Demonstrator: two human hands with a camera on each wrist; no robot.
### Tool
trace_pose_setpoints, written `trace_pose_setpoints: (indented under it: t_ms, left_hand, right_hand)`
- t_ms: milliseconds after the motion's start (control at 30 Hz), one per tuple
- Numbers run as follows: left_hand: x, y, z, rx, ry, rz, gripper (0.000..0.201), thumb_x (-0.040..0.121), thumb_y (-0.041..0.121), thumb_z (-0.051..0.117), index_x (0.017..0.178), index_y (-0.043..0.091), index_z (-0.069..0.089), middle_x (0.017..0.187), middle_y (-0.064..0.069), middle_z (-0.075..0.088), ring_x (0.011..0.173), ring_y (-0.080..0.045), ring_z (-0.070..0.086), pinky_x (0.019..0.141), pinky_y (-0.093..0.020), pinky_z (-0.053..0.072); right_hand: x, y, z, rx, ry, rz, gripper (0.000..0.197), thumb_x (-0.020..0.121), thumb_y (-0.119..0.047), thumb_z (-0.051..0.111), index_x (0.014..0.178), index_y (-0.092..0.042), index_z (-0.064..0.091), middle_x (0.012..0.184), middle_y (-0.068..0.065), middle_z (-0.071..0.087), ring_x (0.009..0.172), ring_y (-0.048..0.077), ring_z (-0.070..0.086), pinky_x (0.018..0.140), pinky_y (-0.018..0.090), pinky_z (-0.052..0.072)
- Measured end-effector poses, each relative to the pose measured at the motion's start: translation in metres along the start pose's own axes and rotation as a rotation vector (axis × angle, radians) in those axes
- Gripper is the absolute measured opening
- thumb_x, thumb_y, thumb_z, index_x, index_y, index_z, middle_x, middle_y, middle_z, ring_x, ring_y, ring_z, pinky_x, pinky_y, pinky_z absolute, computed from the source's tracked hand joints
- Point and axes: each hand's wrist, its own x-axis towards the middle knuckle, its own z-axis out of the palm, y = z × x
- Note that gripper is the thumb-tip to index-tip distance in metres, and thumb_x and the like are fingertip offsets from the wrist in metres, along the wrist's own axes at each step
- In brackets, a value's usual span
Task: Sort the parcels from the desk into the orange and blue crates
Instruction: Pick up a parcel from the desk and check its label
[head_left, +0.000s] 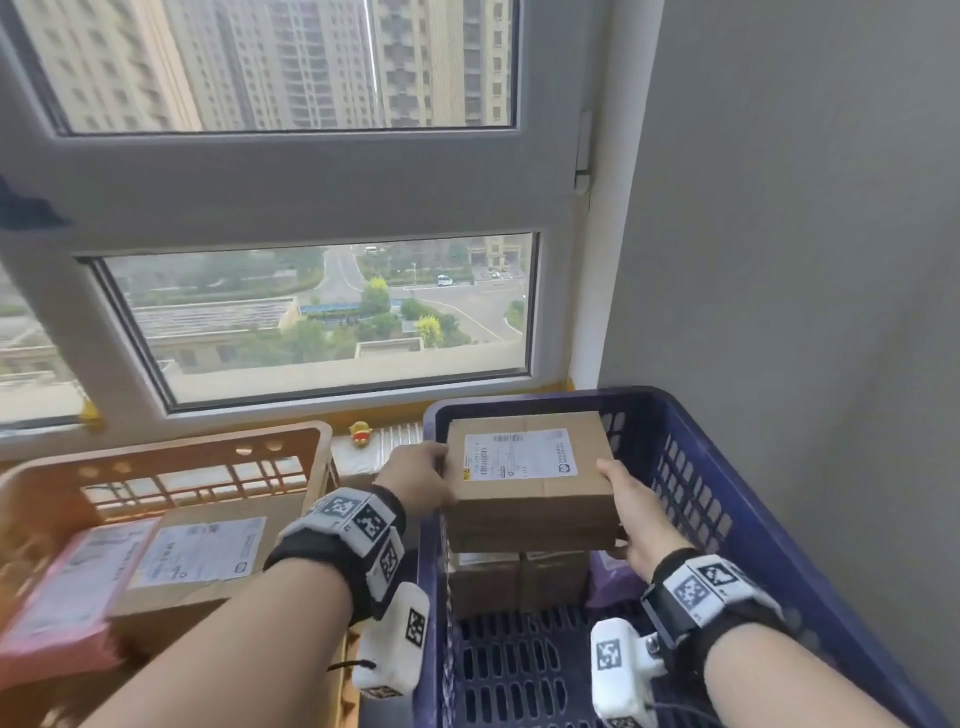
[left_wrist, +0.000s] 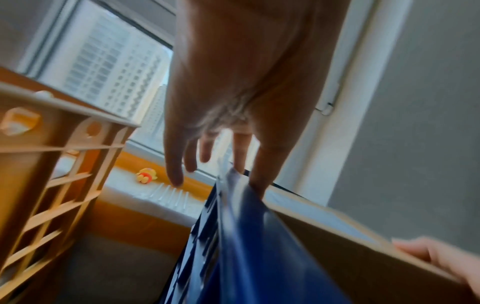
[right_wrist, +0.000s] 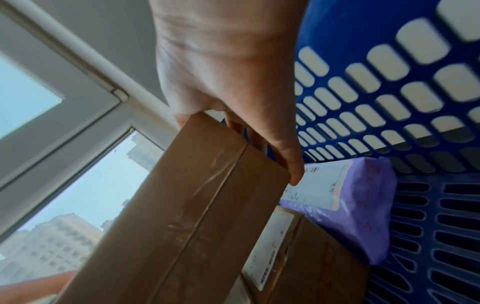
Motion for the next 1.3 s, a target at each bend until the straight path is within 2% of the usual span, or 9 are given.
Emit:
trace_pose_setpoints:
  t_ms: [67, 167, 333, 500, 667, 833, 1000, 1167, 1300]
  left_hand:
    - [-0.005, -0.003, 0.001, -0.015, -0.124, 0.005, 0.070, 0.087, 0.005, 0.066, 0.148, 0.023, 0.035, 0.138, -0.006, 0.048, 0.104, -0.017, 0.053, 0.077, -0.019, 0.052]
    - [-0.005, -0.003, 0.001, 0.084, -0.215, 0.051, 0.062, 0.093, 0.013, 0.061, 0.148, 0.025, 0.036, 0.140, -0.006, 0.047, 0.094, -0.011, 0.051, 0.056, -0.011, 0.042]
    - [-0.004, -0.003, 0.002, 0.168, -0.254, 0.053, 0.061, 0.094, 0.017, 0.058, 0.149, 0.024, 0.032, 0.143, -0.006, 0.045, 0.108, -0.019, 0.057, 0.077, -0.017, 0.046]
    - [0.002, -0.007, 0.005, 0.158, -0.279, 0.030, 0.063, 0.096, 0.018, 0.056, 0.150, 0.030, 0.027, 0.133, -0.007, 0.050, 0.076, -0.011, 0.054, 0.053, -0.016, 0.046]
    - [0.001, -0.006, 0.004, 0.133, -0.292, 0.001, 0.063, 0.095, 0.020, 0.057, 0.150, 0.031, 0.026, 0.131, -0.006, 0.049, 0.089, -0.017, 0.058, 0.060, -0.021, 0.053]
    - [-0.003, -0.004, 0.000, 0.110, -0.288, 0.005, 0.062, 0.095, 0.021, 0.056, 0.150, 0.030, 0.027, 0.133, -0.006, 0.048, 0.095, -0.018, 0.058, 0.080, -0.030, 0.056]
    - [-0.007, -0.003, 0.000, 0.034, -0.259, -0.004, 0.067, 0.095, 0.019, 0.058, 0.152, 0.031, 0.026, 0.142, -0.006, 0.044, 0.096, -0.014, 0.057, 0.085, -0.028, 0.055]
    - [-0.019, 0.001, -0.004, 0.007, -0.228, 0.008, 0.063, 0.095, 0.017, 0.058, 0.150, 0.028, 0.031, 0.149, -0.008, 0.038, 0.109, -0.019, 0.056, 0.090, -0.028, 0.051]
    - [-0.028, 0.003, -0.006, -0.019, -0.202, 0.020, 0.059, 0.095, 0.017, 0.057, 0.148, 0.028, 0.035, 0.149, -0.008, 0.038, 0.096, -0.016, 0.057, 0.080, -0.024, 0.050]
  right_hand:
    - [0.004, 0.001, 0.004, -0.021, -0.003, 0.013, 0.042, 0.090, -0.053, 0.054, 0.108, -0.018, 0.068, 0.105, 0.009, 0.072, 0.099, 0.028, 0.065, 0.086, 0.040, 0.051]
    - [0.023, 0.009, 0.003, -0.056, 0.025, 0.003, 0.068, 0.060, -0.072, 0.057, 0.104, -0.023, 0.071, 0.115, 0.007, 0.067, 0.103, 0.027, 0.064, 0.096, 0.048, 0.051]
    - [0.036, 0.014, 0.003, -0.105, -0.004, 0.024, 0.075, 0.049, -0.075, 0.061, 0.107, -0.027, 0.068, 0.123, 0.003, 0.063, 0.114, 0.028, 0.058, 0.103, 0.053, 0.045]
    - [0.029, 0.012, 0.009, -0.118, -0.073, 0.030, 0.051, 0.074, -0.064, 0.066, 0.112, -0.031, 0.059, 0.133, 0.005, 0.060, 0.121, 0.029, 0.055, 0.109, 0.054, 0.039]
    - [0.033, 0.014, 0.009, -0.142, -0.078, 0.069, 0.054, 0.087, -0.059, 0.061, 0.125, -0.021, 0.053, 0.139, 0.010, 0.054, 0.127, 0.031, 0.050, 0.111, 0.050, 0.036]
    - [0.028, 0.009, 0.010, -0.164, 0.002, -0.064, 0.049, 0.092, -0.052, 0.058, 0.128, -0.018, 0.059, 0.123, 0.005, 0.063, 0.109, 0.024, 0.057, 0.087, 0.035, 0.038]
    - [0.018, 0.000, 0.009, -0.205, 0.022, -0.110, 0.079, 0.078, -0.066, 0.059, 0.141, -0.019, 0.050, 0.140, 0.005, 0.055, 0.128, 0.027, 0.050, 0.109, 0.046, 0.037]
    - [0.007, -0.014, 0.002, -0.211, 0.022, -0.144, 0.072, 0.088, -0.057, 0.058, 0.147, -0.017, 0.044, 0.147, 0.001, 0.049, 0.135, 0.025, 0.044, 0.114, 0.045, 0.032]
    - [0.016, -0.014, -0.004, -0.231, 0.001, -0.175, 0.100, 0.057, -0.077, 0.058, 0.138, -0.020, 0.053, 0.137, 0.000, 0.058, 0.127, 0.024, 0.052, 0.111, 0.048, 0.037]
